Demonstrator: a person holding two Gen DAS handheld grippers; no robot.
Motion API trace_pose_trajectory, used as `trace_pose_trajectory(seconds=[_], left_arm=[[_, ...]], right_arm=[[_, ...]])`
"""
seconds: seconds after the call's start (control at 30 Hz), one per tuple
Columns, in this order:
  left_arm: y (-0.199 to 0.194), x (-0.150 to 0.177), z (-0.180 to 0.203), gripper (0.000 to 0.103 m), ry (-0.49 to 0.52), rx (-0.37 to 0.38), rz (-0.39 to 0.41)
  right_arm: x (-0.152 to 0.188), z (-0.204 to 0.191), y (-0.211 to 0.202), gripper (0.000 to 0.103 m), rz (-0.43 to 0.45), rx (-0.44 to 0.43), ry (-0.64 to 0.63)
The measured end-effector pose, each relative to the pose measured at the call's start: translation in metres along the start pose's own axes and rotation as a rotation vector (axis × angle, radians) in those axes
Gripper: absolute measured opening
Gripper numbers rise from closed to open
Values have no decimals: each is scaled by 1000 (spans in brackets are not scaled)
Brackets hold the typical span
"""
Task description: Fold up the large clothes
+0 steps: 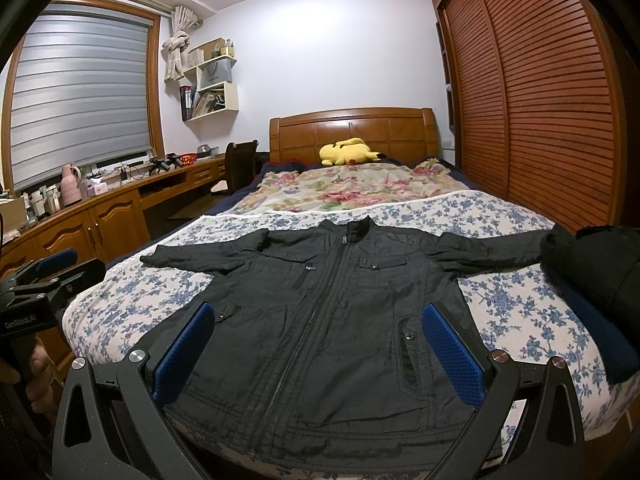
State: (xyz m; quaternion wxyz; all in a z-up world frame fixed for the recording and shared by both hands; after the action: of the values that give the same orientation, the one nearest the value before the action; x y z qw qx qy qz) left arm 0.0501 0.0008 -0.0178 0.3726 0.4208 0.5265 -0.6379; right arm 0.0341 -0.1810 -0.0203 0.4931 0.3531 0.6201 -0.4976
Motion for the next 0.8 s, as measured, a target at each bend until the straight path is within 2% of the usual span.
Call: trace_pose_trajectory(seconds=[0.6, 0.8], left_arm=[[-1, 0, 3, 103, 3, -1, -1], [5, 7, -8, 103, -7, -15, -25]], right_arm=[[0, 1, 0, 103, 4, -2, 1], [2, -3, 7, 103, -14, -15, -15]])
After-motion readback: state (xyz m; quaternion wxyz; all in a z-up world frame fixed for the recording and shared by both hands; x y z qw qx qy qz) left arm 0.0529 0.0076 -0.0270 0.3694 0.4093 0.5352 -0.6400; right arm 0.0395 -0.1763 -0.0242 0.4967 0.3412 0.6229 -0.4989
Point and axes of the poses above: each gripper's, at about its wrist camera, not at the fingertips, and y roughly the way its jaws point, z to its right, x to its underside, the point moved 6 cm from there along y, roughly the way its jaws point, and after that the axes turned 10 degrees about x, right-handed, at the moved point
